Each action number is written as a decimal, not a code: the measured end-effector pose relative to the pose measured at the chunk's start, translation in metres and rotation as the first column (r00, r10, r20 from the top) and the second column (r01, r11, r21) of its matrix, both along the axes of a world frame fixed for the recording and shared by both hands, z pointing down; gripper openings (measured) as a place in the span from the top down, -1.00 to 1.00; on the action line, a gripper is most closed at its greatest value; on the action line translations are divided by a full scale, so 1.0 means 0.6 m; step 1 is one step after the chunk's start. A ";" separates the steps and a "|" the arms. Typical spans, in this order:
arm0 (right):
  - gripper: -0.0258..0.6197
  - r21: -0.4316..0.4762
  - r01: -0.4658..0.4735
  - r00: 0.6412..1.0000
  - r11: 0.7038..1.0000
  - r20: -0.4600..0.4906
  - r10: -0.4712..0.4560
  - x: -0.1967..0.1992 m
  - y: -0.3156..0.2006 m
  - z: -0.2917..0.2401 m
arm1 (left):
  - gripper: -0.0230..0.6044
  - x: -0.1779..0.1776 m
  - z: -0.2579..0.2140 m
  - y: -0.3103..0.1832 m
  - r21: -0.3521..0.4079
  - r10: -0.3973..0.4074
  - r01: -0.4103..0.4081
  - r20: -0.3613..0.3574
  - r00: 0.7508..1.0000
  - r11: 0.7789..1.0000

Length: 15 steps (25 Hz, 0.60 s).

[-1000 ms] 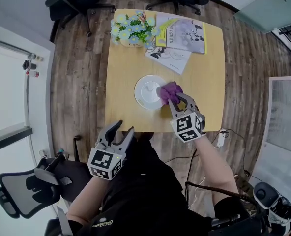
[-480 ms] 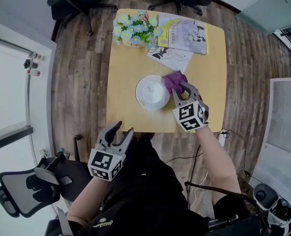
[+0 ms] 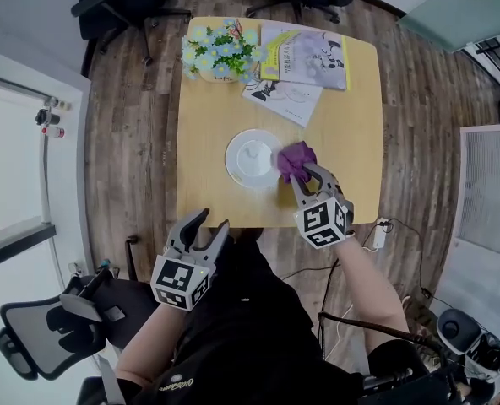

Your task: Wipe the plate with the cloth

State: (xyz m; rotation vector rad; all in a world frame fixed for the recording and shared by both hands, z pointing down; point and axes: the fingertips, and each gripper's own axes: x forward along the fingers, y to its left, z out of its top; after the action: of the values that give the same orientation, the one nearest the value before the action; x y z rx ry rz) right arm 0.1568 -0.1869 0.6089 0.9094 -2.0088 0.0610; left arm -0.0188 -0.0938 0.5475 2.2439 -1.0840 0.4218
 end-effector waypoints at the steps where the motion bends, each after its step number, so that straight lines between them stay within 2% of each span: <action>1: 0.68 -0.006 -0.003 1.000 1.000 0.008 0.003 0.000 0.008 0.000 | 0.35 0.002 -0.001 0.000 0.001 0.003 -0.003 0.000 1.000 1.000; 6: 0.68 -0.018 -0.008 1.000 1.000 0.027 0.009 -0.003 0.034 0.001 | 0.35 0.007 -0.005 0.001 0.006 0.011 -0.011 0.002 1.000 1.000; 15: 0.68 -0.013 -0.019 0.999 1.000 0.032 0.019 -0.001 0.031 0.001 | 0.35 -0.003 -0.007 0.010 0.003 -0.010 0.010 0.006 1.000 1.000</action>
State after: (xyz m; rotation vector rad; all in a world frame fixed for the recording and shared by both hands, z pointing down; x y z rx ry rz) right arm 0.1560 -0.1682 0.6093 0.9250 -2.0269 0.0991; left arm -0.0209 -0.0881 0.5431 2.2397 -1.0994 0.4231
